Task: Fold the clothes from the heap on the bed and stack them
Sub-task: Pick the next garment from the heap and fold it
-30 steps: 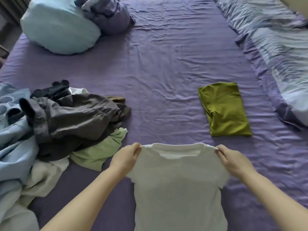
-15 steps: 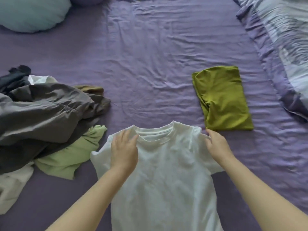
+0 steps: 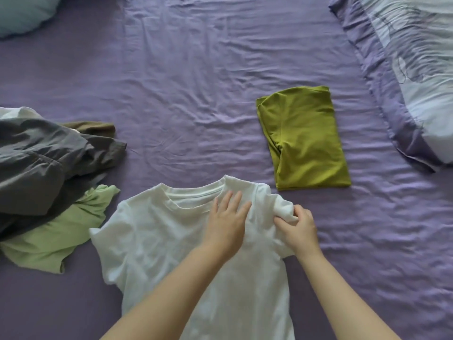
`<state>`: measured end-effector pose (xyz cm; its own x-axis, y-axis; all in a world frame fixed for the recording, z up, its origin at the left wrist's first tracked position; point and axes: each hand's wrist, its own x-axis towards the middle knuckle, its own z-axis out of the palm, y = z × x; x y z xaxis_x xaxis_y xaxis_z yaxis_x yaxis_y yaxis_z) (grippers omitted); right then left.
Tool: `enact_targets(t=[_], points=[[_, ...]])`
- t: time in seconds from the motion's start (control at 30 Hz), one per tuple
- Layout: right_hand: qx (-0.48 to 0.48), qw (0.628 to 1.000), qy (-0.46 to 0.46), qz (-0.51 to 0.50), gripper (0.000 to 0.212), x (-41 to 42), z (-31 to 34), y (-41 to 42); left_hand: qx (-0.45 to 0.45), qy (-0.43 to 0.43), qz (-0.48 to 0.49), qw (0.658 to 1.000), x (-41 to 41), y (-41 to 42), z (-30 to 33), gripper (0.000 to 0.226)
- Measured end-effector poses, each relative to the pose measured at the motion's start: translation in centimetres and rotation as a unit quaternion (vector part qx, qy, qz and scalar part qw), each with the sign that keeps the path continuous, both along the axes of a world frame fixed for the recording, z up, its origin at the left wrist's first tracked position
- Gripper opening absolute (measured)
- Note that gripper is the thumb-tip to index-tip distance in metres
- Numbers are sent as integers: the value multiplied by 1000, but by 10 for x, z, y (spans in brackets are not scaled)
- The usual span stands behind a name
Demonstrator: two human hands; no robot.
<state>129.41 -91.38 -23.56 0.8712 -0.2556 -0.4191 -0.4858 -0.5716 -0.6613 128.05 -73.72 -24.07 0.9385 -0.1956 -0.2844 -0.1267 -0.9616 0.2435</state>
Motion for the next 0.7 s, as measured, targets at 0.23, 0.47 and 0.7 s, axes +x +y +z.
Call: enact_targets(t=[0.23, 0.47, 0.7], points=[[21, 999, 13, 45, 44, 0, 3, -17, -124, 60, 23, 990, 68, -32, 7, 51], [-61, 997, -48, -29, 67, 9, -3, -39, -229, 97, 238, 939, 69, -54, -6, 19], [-251, 921, -231, 186, 52, -4, 6, -24, -218, -27, 207, 953, 14, -58, 4, 35]])
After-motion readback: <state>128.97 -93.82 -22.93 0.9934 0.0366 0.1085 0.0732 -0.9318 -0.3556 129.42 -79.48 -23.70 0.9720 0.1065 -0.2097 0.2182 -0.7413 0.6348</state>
